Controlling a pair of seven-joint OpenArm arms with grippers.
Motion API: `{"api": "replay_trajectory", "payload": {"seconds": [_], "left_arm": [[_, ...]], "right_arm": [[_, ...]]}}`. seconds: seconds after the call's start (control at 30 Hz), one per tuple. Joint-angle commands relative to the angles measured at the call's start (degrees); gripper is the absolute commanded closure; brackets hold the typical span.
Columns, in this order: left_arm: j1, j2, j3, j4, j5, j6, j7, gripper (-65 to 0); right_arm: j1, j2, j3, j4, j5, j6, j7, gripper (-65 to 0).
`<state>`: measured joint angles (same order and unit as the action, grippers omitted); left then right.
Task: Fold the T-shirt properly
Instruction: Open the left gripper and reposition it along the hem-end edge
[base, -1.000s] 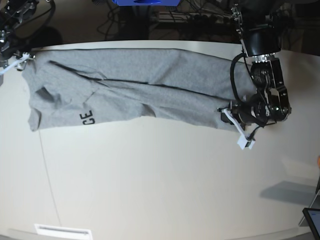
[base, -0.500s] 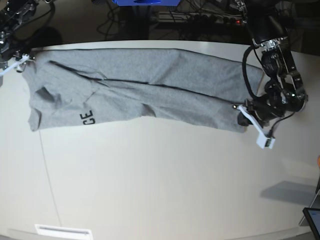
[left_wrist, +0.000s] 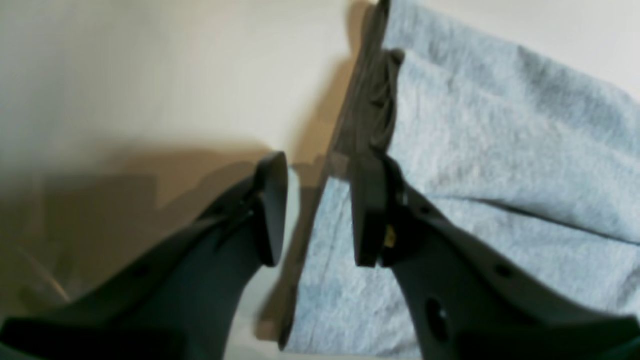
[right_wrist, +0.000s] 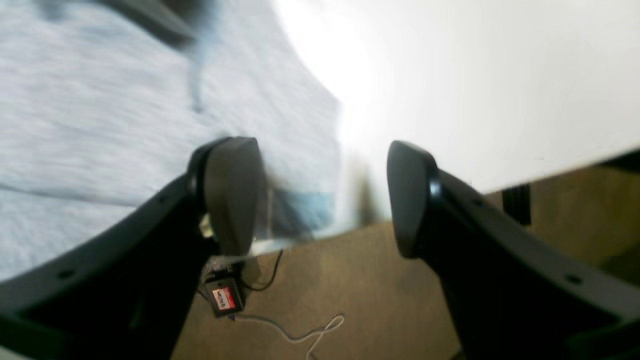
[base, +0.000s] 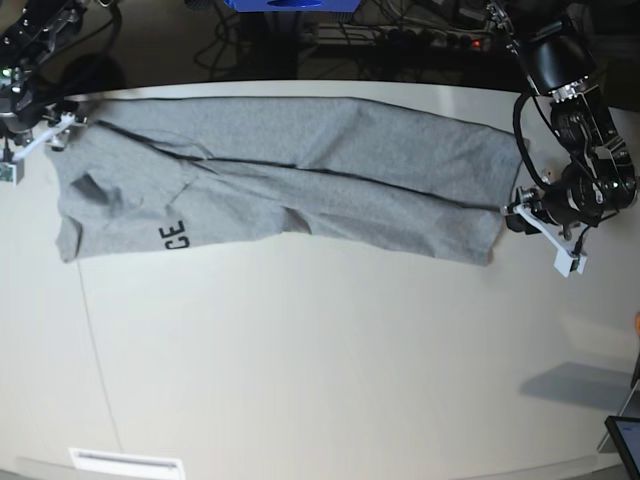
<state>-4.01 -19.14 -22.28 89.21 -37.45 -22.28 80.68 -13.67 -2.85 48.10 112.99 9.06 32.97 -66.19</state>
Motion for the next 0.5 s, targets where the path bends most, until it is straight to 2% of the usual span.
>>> {"api": "replay_trajectory", "payload": {"seconds": [0.0,0.13,0.47], "left_arm": [[-1.7,-0.7,-0.3,0.7,-2.0,0.1,-0.7,-21.8],[-2.5,-1.3,-0.3,-0.9,-6.6,0.3,-0.7,-21.8],[-6.6,-1.0,-0.2,-5.8,-6.5,0.5,-0.7,-21.8]], "right_arm": [[-0.2,0.3,0.1,0.8,0.1,0.0,0.7,-38.0],[-0.7,-0.3,0.1,0.8,0.1,0.0,1.0,-38.0],[-0.7,-0.2,0.2,0.8,0.1,0.0,1.1,-38.0]]}}
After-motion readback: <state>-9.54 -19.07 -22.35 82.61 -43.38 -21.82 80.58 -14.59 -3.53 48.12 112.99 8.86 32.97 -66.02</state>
